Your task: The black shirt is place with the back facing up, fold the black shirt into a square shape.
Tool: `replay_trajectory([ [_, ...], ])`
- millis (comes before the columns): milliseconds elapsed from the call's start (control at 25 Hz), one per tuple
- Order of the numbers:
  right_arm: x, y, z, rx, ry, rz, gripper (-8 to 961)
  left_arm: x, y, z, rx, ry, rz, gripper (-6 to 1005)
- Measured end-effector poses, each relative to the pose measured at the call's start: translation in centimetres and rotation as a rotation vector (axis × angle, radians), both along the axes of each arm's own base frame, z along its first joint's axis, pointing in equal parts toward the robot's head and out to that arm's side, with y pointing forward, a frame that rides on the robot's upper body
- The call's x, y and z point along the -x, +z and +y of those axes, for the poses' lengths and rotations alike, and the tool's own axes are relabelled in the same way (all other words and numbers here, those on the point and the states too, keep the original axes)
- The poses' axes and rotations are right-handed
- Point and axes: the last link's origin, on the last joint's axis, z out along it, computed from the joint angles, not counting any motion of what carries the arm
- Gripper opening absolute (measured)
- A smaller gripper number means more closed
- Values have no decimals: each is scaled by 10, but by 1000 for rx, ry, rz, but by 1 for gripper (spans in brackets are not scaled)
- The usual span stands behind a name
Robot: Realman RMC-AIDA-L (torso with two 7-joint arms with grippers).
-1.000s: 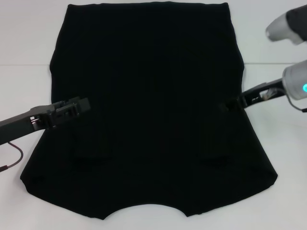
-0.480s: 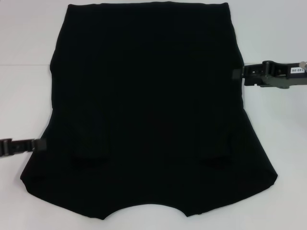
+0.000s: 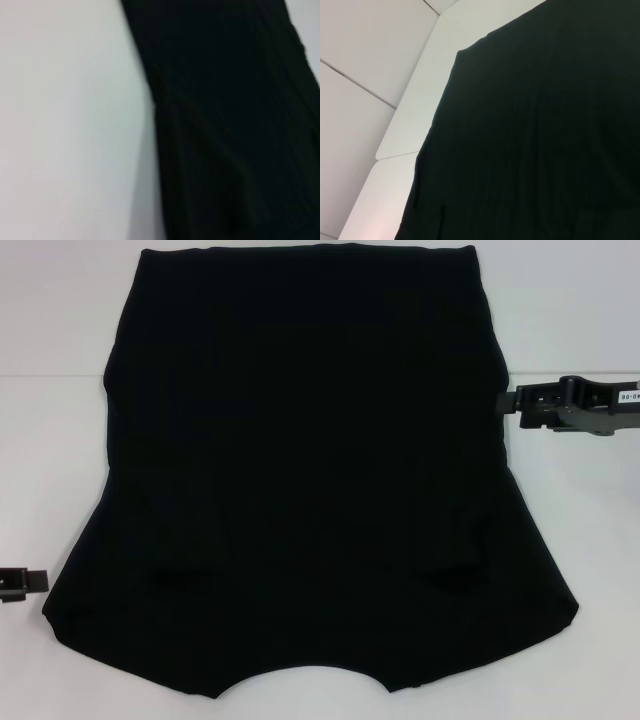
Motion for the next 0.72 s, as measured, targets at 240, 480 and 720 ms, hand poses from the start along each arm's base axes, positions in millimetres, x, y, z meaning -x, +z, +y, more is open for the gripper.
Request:
replay_trajectory([
  [240, 2, 2, 3, -6, 5, -2, 613, 12, -14, 2, 13, 50, 13, 418],
  [480, 3, 3, 3, -8, 6, -2, 612, 12, -27, 6, 36, 56, -3, 418],
  [720, 3, 3, 3, -9, 6, -3, 612, 12, -36, 10, 44, 61, -9, 418],
])
